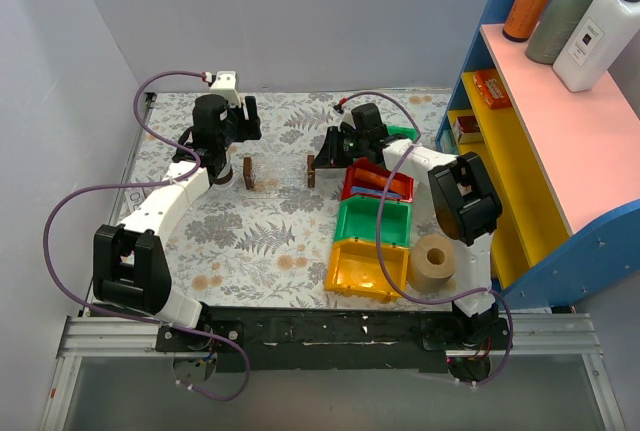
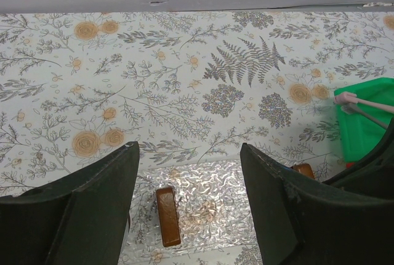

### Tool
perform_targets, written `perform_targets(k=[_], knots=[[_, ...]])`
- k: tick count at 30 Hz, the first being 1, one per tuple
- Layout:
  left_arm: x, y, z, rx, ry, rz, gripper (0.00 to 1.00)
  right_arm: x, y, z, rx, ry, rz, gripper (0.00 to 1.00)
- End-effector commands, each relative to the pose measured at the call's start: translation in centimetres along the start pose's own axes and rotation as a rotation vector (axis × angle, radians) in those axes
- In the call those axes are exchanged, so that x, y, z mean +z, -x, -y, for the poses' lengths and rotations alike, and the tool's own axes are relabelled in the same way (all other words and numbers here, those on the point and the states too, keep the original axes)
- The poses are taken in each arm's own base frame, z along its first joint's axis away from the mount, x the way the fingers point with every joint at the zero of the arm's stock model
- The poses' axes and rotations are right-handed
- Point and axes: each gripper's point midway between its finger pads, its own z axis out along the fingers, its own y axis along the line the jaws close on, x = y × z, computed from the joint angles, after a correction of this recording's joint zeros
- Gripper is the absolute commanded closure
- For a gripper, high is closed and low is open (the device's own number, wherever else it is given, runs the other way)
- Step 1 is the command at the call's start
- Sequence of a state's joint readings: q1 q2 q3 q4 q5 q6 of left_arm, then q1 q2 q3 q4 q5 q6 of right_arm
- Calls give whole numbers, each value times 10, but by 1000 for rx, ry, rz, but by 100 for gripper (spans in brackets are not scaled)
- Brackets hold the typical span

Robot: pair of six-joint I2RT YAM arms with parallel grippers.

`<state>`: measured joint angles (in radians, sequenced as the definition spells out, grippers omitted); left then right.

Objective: Prepare toiletry sets of a toothbrush and toothpaste on the tray

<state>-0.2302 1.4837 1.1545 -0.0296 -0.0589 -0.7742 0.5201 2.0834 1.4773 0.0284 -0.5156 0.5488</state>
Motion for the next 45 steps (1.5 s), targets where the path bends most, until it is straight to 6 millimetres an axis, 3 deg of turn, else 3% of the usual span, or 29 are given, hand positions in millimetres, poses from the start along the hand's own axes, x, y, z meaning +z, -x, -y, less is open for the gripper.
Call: perform_targets(k=[1,29,31,33,34,36,39,45], knots=[[-3,7,-2,3,1,18,34,6,13,-23,-37,61,27,75],[-2,5,-3,-2,6,15,34,0,25,-50,-62,98,71,75],[-1,5,-3,-2,5,14,33,0,25,-48,-79,54,74,75],[-1,4,-2,-4,4,10,33,-1,32,-44,-128,-9,98,69],[-2,5,-2,-6,4,11,33,-1,24,-40,-121,-47,67,67],[-2,6,-1,-8,1,12,33,0,29,-34,-153,-110,81,63],[-3,7,-1,-11,0,17,33,2,21,-20,-172,-216,58,59],[-7,13,0,-16,-7,31,33,3,19,-15,-225,-345,59,53]])
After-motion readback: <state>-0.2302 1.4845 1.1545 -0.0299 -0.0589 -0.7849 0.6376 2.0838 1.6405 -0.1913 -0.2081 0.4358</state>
